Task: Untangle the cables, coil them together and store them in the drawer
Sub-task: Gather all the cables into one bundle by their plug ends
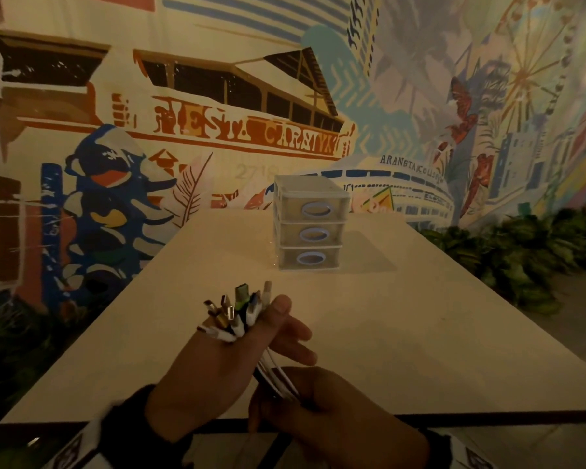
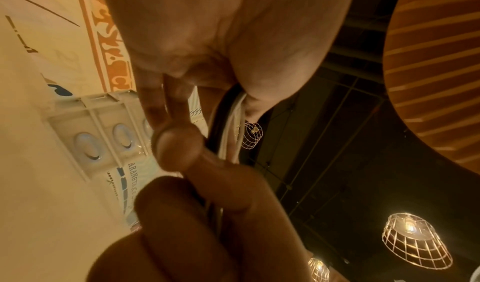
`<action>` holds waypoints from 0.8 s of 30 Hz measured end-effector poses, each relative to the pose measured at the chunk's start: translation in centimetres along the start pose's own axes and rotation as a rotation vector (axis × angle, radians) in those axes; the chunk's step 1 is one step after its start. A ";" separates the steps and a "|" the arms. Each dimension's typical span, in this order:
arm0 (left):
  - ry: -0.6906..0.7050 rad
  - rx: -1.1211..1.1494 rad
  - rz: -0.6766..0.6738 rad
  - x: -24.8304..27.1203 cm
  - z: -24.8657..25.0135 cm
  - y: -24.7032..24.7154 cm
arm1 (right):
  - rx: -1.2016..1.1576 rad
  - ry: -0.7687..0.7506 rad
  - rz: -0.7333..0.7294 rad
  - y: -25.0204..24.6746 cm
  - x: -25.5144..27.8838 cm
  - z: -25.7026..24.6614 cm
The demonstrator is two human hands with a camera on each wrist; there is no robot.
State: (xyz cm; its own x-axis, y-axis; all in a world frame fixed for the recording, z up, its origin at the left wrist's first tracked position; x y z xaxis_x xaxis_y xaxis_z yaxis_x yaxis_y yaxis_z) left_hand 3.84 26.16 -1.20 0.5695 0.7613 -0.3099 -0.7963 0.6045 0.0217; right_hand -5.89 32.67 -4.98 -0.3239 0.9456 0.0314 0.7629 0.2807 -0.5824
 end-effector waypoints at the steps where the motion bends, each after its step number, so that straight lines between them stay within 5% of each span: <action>1: -0.031 0.000 -0.006 -0.1 -0.3 0.2 | -0.007 0.005 0.000 -0.2 0.0 0.3; 9: -0.080 0.034 -0.135 -0.7 -2.0 0.5 | 0.096 0.040 0.084 -0.4 -0.4 2.0; 17: 0.161 0.314 0.078 -0.8 2.4 -1.3 | 0.073 0.147 0.008 -1.1 0.8 4.6; 24: 0.166 0.411 0.124 -0.8 4.2 -3.3 | 0.177 0.212 -0.021 -3.0 3.4 6.5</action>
State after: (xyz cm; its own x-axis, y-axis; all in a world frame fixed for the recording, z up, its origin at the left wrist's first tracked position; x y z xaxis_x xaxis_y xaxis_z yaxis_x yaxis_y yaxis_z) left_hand 6.86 24.53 2.97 0.4076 0.8064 -0.4284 -0.6905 0.5792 0.4333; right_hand -12.94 33.95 -8.40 -0.2002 0.9585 0.2031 0.6415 0.2849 -0.7122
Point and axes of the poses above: each hand's wrist, its own x-axis away from the middle knuckle, its own y-axis out of the palm, z = x × y, the point moved 6 cm from there along -x, towards the middle knuckle, and after that the axes turned 12 degrees about x, right-handed, at the moved point
